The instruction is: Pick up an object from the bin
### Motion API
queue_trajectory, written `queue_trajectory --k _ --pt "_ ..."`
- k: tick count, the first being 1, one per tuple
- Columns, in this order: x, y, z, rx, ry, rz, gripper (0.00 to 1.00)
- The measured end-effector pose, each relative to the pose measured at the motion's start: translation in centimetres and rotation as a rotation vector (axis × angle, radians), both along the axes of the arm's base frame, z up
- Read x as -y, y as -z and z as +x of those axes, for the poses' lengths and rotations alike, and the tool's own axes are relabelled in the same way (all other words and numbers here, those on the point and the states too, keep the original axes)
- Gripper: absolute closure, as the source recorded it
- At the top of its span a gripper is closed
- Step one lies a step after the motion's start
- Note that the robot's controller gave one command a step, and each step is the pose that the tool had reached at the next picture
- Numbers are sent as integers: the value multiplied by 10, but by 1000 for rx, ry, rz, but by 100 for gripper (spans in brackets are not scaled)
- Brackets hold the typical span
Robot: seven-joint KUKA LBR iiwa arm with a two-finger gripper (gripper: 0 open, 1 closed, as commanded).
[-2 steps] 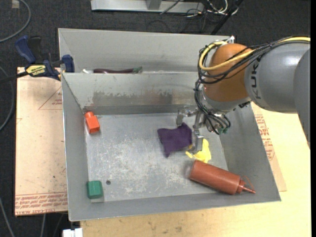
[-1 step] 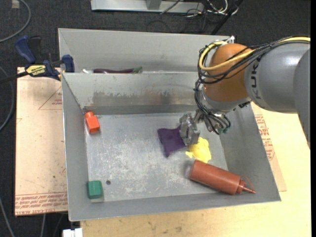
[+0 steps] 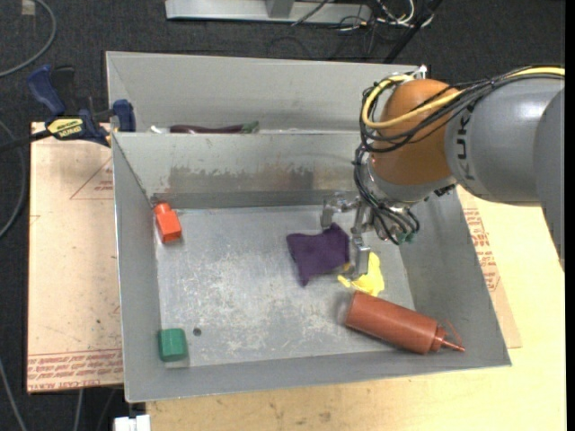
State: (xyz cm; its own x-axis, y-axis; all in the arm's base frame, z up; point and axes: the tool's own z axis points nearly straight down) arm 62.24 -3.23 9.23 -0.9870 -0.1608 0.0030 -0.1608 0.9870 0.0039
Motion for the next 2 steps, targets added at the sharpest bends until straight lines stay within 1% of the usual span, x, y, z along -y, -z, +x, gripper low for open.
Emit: queue_trajectory --k 1,2 --pt "0 0 0 0 0 0 100" --pt "0 0 0 0 0 0 0"
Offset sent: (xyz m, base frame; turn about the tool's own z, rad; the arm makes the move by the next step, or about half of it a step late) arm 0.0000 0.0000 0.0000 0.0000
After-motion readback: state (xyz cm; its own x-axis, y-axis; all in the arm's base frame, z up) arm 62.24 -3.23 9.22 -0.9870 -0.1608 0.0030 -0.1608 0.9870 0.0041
